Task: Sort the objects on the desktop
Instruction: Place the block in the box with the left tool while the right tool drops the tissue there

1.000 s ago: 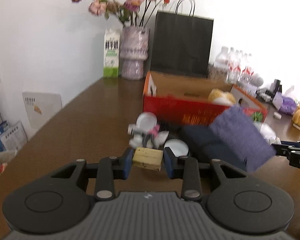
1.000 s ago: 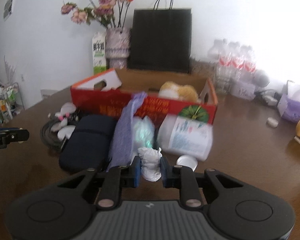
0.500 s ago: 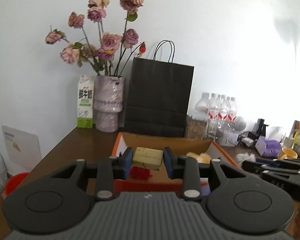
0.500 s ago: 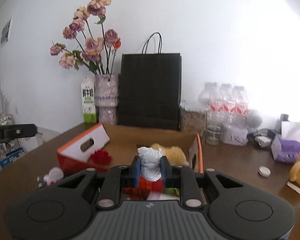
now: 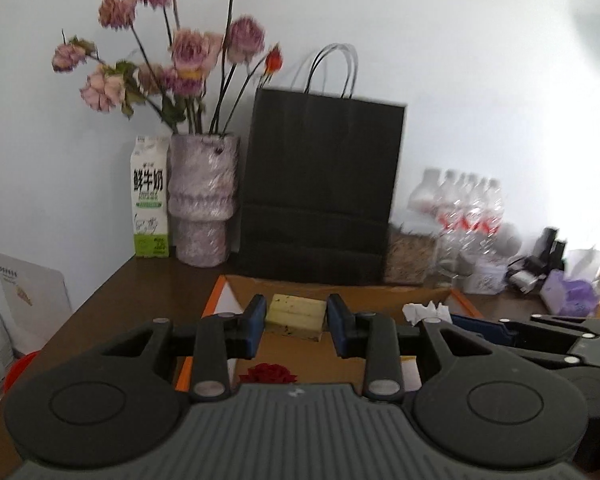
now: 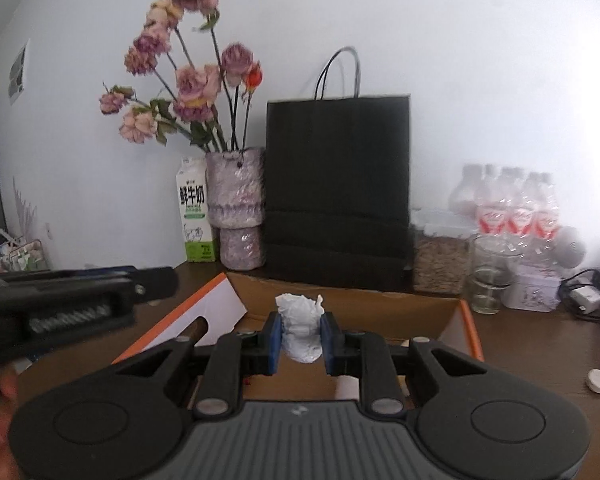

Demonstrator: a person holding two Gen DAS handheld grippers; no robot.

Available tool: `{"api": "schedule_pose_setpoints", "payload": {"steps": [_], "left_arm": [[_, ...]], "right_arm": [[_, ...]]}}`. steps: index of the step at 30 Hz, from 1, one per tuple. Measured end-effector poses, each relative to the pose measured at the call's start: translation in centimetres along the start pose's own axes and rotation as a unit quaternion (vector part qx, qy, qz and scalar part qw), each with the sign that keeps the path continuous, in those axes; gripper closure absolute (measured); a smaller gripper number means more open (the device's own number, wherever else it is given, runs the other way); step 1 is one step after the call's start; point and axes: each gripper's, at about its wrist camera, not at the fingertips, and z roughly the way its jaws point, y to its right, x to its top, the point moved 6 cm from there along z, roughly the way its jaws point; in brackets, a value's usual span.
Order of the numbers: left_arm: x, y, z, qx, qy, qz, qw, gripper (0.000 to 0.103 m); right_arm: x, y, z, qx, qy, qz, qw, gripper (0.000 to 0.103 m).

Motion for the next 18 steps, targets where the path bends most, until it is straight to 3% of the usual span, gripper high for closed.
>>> {"api": "schedule_pose_setpoints", "payload": {"steps": [9,13,18], "left_arm": [[-2.7,-1.9,5.7,0.038,-0.065,0.007,0.9971,0.069],[-4.3,-1.5,7.0,0.044,-0.095,0.027,0.9941,0.069],[-5.4,-1.6,7.7,0.05,-0.121,0.032,0.9908,0.069]], "right_arm": [[-1.9,-0.6,5.2,0.011,-0.044,-0.011,0.999,0.084],[-3.5,-0.2,6.7,0.024,-0.081,0.003,0.996,0.084],[-4.5,-0.2,7.4,0.023,-0.096,-0.001,0.995,0.084]]}}
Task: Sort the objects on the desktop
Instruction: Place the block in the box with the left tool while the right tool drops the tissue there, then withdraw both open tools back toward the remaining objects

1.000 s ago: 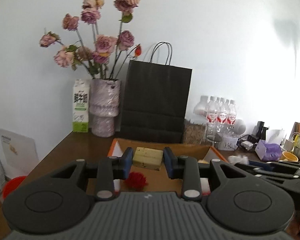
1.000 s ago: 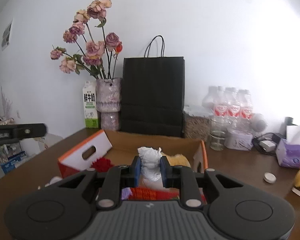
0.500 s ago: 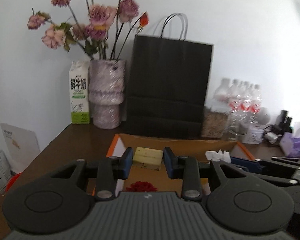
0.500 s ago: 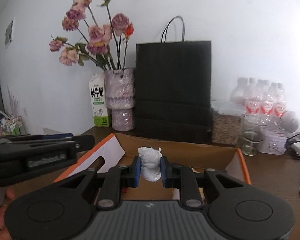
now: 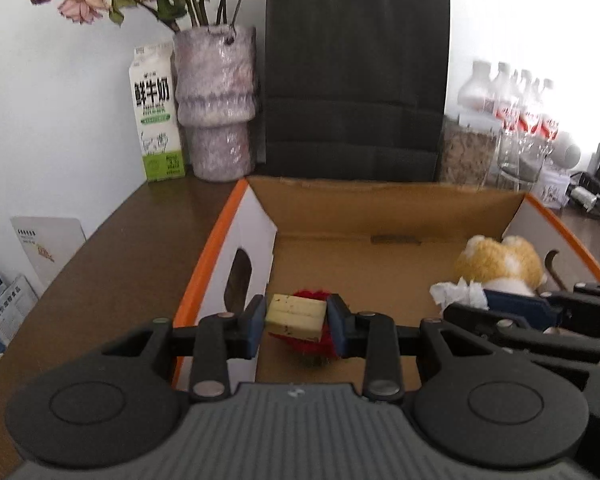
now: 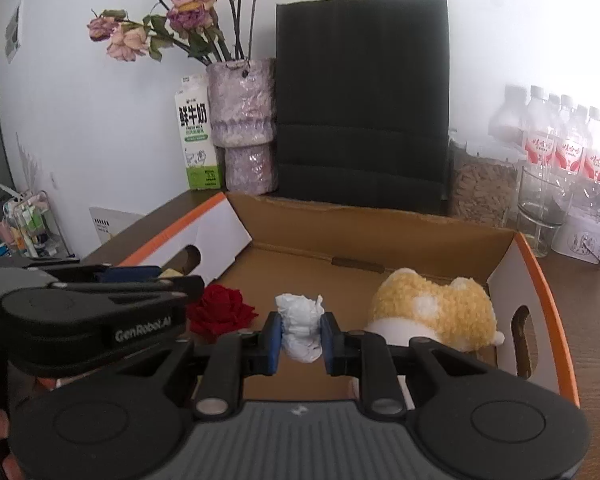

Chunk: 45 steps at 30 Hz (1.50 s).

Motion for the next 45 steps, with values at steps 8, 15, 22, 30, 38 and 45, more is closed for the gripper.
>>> {"api": "schedule_pose_setpoints", "payload": {"steps": [8,15,22,30,38,45], "left_arm": [[-0.5,0.5,0.2,0.001,-0.006,0.015,0.9999,0.069],[0.6,0.2,-1.7,0.05,0.04,0.025,0.9976,0.024],[1.8,-0.5,-3.0,0.079,0.062,0.012,0.9949,0.0],[1.8,-0.4,-3.4,0.078,0.07,0.012,0.9945,0.0],[2.2,-0.4,-4.5,0.078,0.081,0.007,0.9937,0.0],[2.9,-0.6,-7.1,0.073,0.101,-0.003,0.9922,0.0]], "right_arm": [[-0.4,0.1,0.2,-0.004,-0.005,-0.005,1.0,0.08],[0.4,0.7,-0.9,-0.024,0.006,-0.011,1.0,0.057],[1.9,3.0,-2.7,-0.064,0.03,0.013,0.997,0.0],[2.1,3.4,-3.4,-0.06,0.037,0.02,0.997,0.0],[2.4,3.1,-4.1,-0.062,0.047,0.015,0.997,0.0],[2.9,2.5,-6.2,-0.061,0.065,0.011,0.996,0.0]]}}
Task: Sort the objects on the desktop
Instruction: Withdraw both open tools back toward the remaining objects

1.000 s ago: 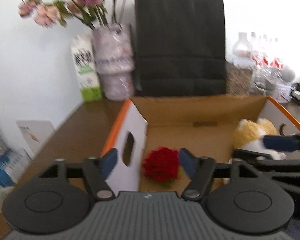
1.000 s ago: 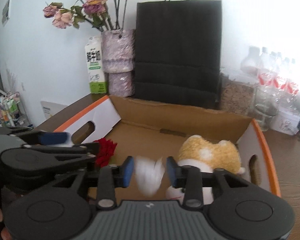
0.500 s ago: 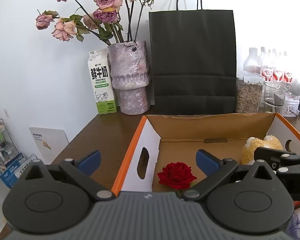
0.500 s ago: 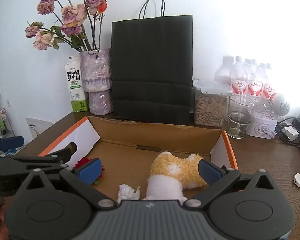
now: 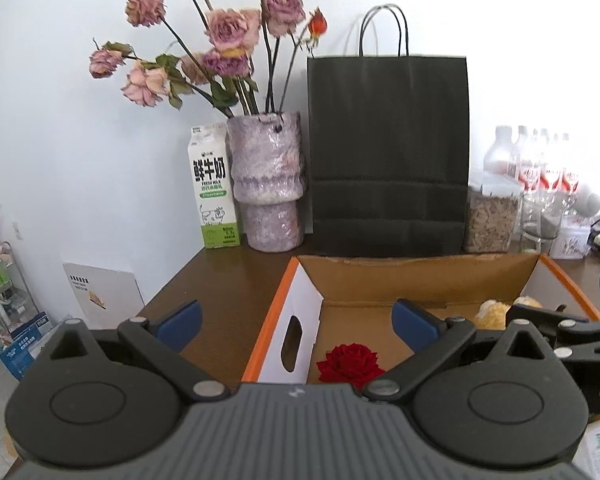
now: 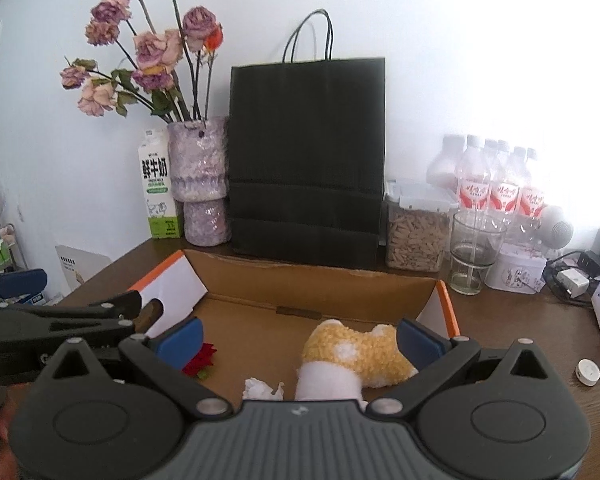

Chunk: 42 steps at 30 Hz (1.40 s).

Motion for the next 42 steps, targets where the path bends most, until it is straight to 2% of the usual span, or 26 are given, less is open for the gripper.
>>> {"api": "schedule_pose_setpoints", "payload": {"steps": [11,18,25,32,37,42], "left_arm": [[-0.3,-1.3,-8.3,-0.025,0.047,-0.019,0.9984,0.0],[-2.6,-2.9,-13.8,-0.036,0.069,-0.031,0.9965,0.0],[-6.1,-4.3,-16.2,-0.031,0.053,-0.028,0.9977,0.0],[-9.6,-5.4,-16.8,-0.021,0.019,-0.022,0.9993,0.0],[-11.5,-6.1,-16.7,-0.018,-0.003,-0.018,0.9997,0.0],[-12.2,-6.8,-16.3,-0.008,-0.012,-0.021,0.9997,0.0]], "right_arm": [[-0.2,-0.5,-7.6,0.003,0.054,-0.011,0.998,0.0],[-3.9,-0.3,-13.2,0.0,0.06,-0.016,0.998,0.0],[-8.8,-0.2,-16.0,0.002,0.029,-0.026,0.999,0.0],[-12.8,0.2,-17.5,-0.01,0.002,-0.027,1.0,0.0],[-14.9,0.9,-17.7,-0.012,-0.021,-0.023,0.999,0.0],[-16.0,2.1,-16.4,-0.029,-0.046,-0.02,0.998,0.0]]}}
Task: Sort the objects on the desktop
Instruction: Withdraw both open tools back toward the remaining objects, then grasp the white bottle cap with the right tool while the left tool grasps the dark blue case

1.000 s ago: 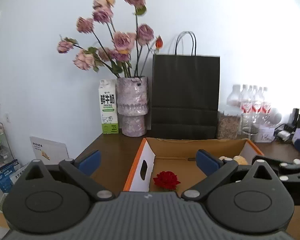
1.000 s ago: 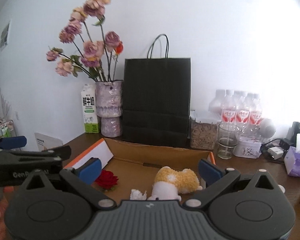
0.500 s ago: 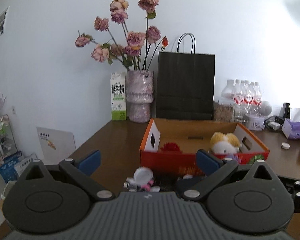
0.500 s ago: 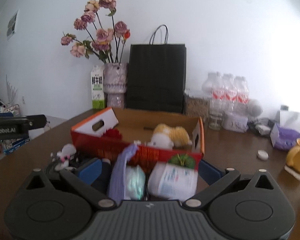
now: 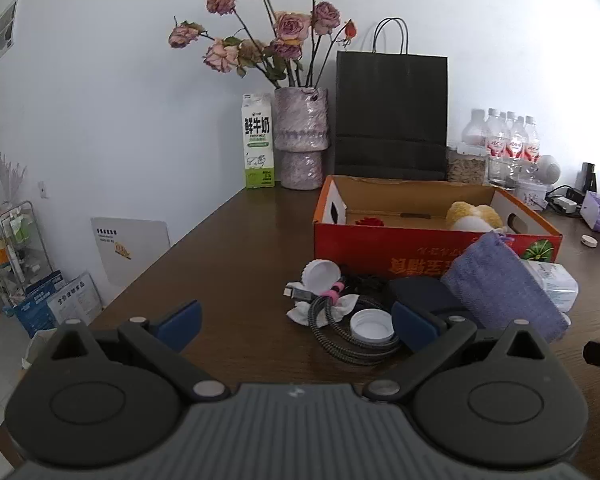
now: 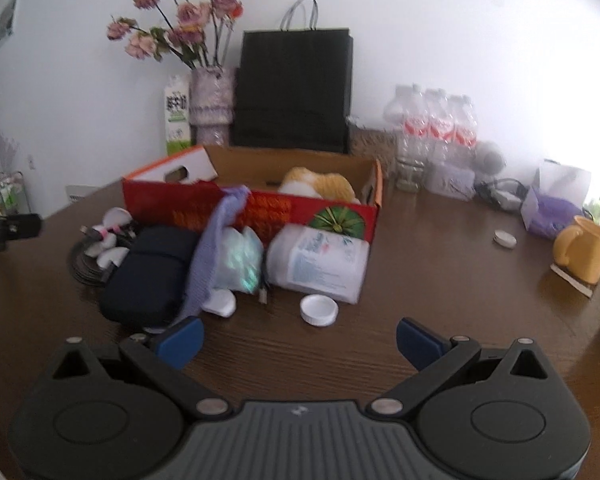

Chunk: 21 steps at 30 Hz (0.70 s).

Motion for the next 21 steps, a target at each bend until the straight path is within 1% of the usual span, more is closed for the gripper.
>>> {"api": "schedule_pose_setpoints", "payload": {"steps": [6,9,15,21], "left_arm": [[-0.3,-0.3,1.0,0.002,-0.011,-0.002,0.9999,0.0],[-0.5,-0.3,1.6,0.003,-0.016,-0.002,0.9999,0.0],[-0.7,-0.3,2.9,0.005,-0.027,-0.004,0.9996,0.0],[-0.6,0.2,4.2,0.0,-0.037,-0.007,0.9993,0.0]], "right_arm": [[0.2,1.1,2.2,-0.016,-0.016,0.003,1.0,0.002],[0.3,1.5,3.7,-0.017,-0.028,0.005,0.999,0.006],[0.2,2.1,6.6,-0.011,-0.055,0.023,0.998,0.018],[0.7,2.0,8.1,-0.004,-0.058,0.035,0.998,0.03]]}}
